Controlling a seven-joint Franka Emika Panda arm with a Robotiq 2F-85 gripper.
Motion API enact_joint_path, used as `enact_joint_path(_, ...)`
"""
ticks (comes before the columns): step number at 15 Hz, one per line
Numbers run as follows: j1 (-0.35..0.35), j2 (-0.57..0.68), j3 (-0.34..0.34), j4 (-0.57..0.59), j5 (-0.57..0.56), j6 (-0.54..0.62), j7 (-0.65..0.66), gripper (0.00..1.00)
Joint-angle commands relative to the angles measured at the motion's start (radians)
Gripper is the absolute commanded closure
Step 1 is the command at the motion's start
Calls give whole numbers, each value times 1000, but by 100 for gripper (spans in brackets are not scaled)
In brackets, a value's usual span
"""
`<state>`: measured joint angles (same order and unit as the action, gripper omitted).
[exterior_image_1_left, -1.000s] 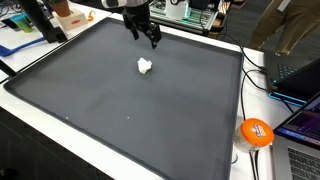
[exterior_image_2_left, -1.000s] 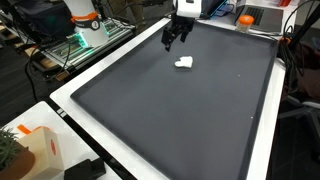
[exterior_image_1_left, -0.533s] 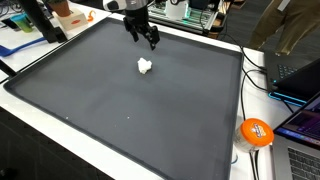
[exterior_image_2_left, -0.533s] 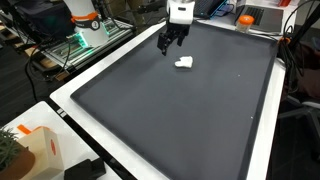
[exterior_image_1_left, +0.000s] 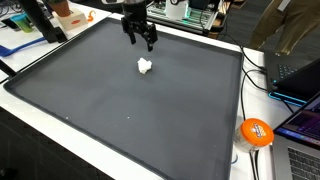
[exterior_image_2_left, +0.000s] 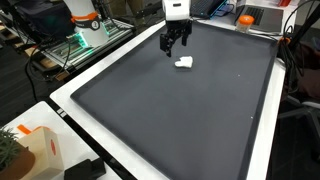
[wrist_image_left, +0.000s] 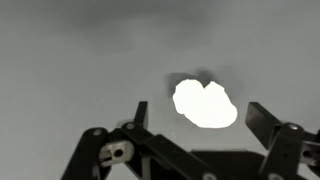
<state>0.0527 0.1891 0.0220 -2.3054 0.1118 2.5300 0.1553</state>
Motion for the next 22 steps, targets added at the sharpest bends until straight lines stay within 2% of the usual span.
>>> enact_joint_path(1, -16, -52, 20, -62, 65, 76, -62, 0)
enact_joint_path(5, -27, -69, 40, -100, 160, 169, -147, 0)
enact_joint_path(10, -68, -94, 104, -179, 420, 309, -400, 0)
enact_joint_path(12, -70, -103, 112, -197, 517, 322, -494, 0)
enact_joint_path(13, -47, -65, 85, -149, 441, 302, -416, 0)
enact_joint_path(17, -53, -77, 92, -166, 488, 310, -469, 0)
enact_joint_path(18, -44, -63, 89, -170, 478, 363, -439, 0)
enact_joint_path(22, -42, -48, 102, -186, 505, 439, -485, 0)
